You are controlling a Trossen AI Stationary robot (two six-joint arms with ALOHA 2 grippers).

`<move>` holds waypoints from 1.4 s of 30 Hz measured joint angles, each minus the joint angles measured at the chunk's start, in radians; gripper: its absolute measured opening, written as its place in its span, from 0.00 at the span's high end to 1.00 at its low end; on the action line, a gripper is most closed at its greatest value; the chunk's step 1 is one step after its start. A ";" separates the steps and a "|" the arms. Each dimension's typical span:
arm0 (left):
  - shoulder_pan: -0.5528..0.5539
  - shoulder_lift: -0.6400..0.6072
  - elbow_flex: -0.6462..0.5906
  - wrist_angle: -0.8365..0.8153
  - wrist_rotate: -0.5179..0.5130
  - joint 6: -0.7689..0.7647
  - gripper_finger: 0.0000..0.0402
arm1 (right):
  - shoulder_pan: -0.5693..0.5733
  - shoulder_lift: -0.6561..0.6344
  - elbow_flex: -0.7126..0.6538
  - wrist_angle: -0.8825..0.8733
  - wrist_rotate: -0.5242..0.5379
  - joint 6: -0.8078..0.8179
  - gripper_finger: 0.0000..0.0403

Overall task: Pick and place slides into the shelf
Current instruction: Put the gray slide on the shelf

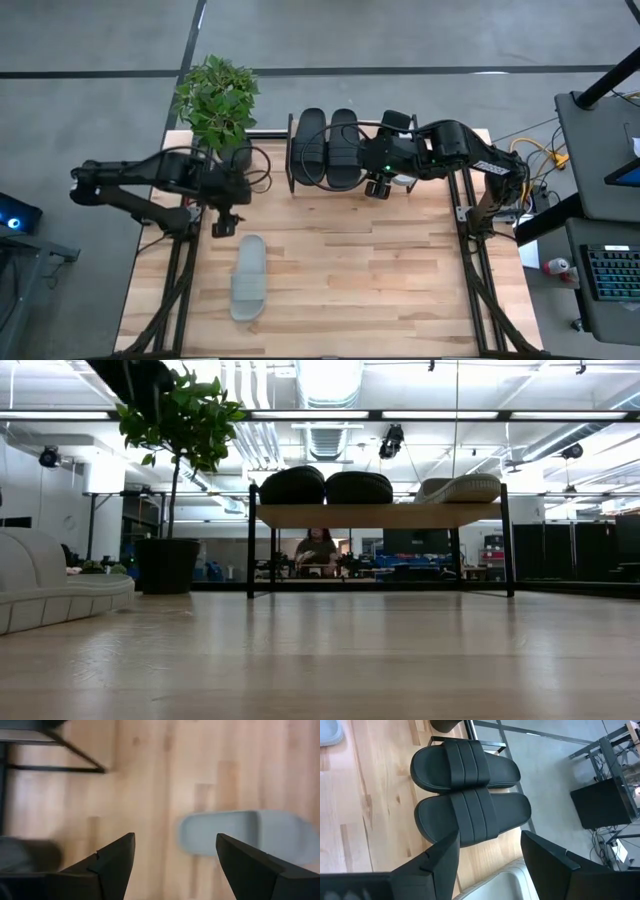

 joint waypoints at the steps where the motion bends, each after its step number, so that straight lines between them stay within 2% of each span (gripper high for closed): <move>1: 0.001 -0.019 -0.027 0.025 0.017 -0.012 0.35 | 0.000 0.000 0.000 0.000 0.000 0.000 0.50; 6: 0.003 -0.103 -0.135 0.076 0.072 -0.075 0.35 | 0.000 0.000 0.000 0.000 0.000 0.000 0.50; 12: 0.002 -0.167 -0.258 0.159 0.232 -0.150 0.35 | 0.000 0.000 0.000 0.000 -0.004 0.000 0.50; 16: 0.002 -0.175 -0.341 0.219 0.314 -0.176 0.35 | 0.000 0.000 0.000 0.000 -0.005 0.000 0.50; 20: 0.002 -0.166 -0.426 0.263 0.352 -0.183 0.35 | 0.000 0.000 0.000 0.000 -0.007 0.000 0.50; 26: 0.001 -0.163 -0.528 0.375 0.490 -0.226 0.35 | 0.000 0.000 -0.001 0.000 -0.008 0.000 0.50; 42: -0.033 -0.160 -0.668 0.626 0.580 -0.321 0.35 | 0.002 0.000 -0.030 0.000 -0.031 0.011 0.50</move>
